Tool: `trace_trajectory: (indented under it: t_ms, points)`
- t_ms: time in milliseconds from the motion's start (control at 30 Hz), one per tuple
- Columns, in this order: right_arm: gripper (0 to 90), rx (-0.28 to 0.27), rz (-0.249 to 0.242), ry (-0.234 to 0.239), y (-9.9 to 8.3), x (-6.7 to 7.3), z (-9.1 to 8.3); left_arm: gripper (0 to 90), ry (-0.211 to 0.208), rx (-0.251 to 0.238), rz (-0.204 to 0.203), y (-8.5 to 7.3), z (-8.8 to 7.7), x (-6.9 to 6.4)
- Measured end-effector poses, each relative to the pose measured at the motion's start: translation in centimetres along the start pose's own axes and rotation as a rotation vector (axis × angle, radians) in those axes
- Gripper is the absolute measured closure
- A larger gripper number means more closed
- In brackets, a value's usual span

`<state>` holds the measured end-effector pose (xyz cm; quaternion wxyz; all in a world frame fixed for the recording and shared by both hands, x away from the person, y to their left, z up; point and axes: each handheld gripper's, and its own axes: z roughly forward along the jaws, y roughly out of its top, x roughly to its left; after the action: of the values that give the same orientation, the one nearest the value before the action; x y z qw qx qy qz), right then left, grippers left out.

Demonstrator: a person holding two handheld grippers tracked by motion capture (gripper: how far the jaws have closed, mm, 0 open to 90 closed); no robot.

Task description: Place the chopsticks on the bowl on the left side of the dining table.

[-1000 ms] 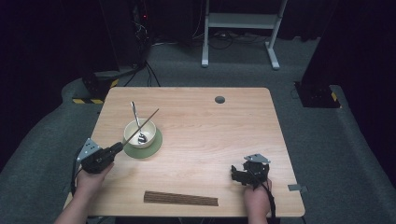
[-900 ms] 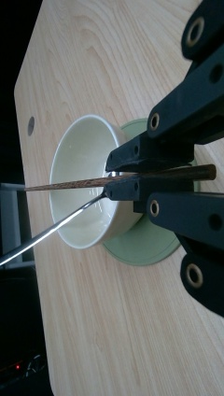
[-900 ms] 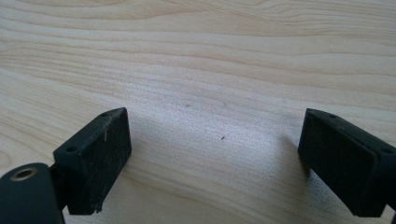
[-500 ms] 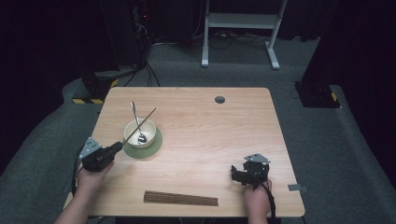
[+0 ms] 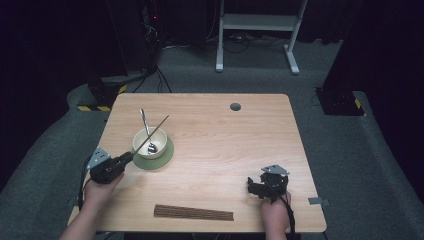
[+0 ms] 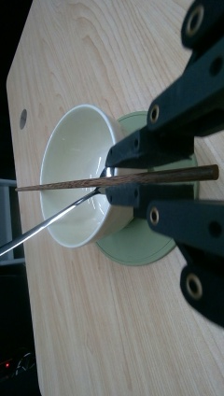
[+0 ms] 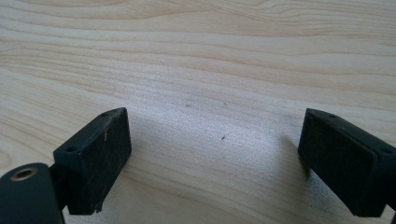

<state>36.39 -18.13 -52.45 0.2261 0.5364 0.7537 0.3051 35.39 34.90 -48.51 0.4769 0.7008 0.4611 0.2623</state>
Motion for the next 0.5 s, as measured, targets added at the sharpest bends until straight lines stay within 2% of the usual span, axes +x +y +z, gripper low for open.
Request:
trace_trajectory:
  t_ms: [33,200,267,333,367,500]
  points:
    - [9.0,0.000,0.002,0.000,0.0,0.0,0.0,75.5,-0.001,-0.003,0.002,0.0,-0.1,0.0]
    - [8.9,0.000,-0.002,0.001,0.0,0.0,0.0,64.0,0.004,-0.011,0.014,0.2,-0.2,-0.2]
    - [9.0,0.000,0.002,0.001,0.0,0.0,0.0,61.3,0.005,-0.013,0.024,0.5,-0.4,-0.7]
    - [9.0,0.001,0.002,0.001,0.0,0.0,0.0,59.4,0.005,-0.014,0.037,0.5,-0.5,-0.9]
    - [9.1,0.001,0.002,0.002,0.0,0.0,0.0,58.6,0.008,-0.013,0.067,0.6,-0.7,-1.3]
    - [9.1,0.001,0.001,0.002,0.0,0.0,0.0,57.8,0.006,-0.016,0.076,0.8,-1.0,-1.7]
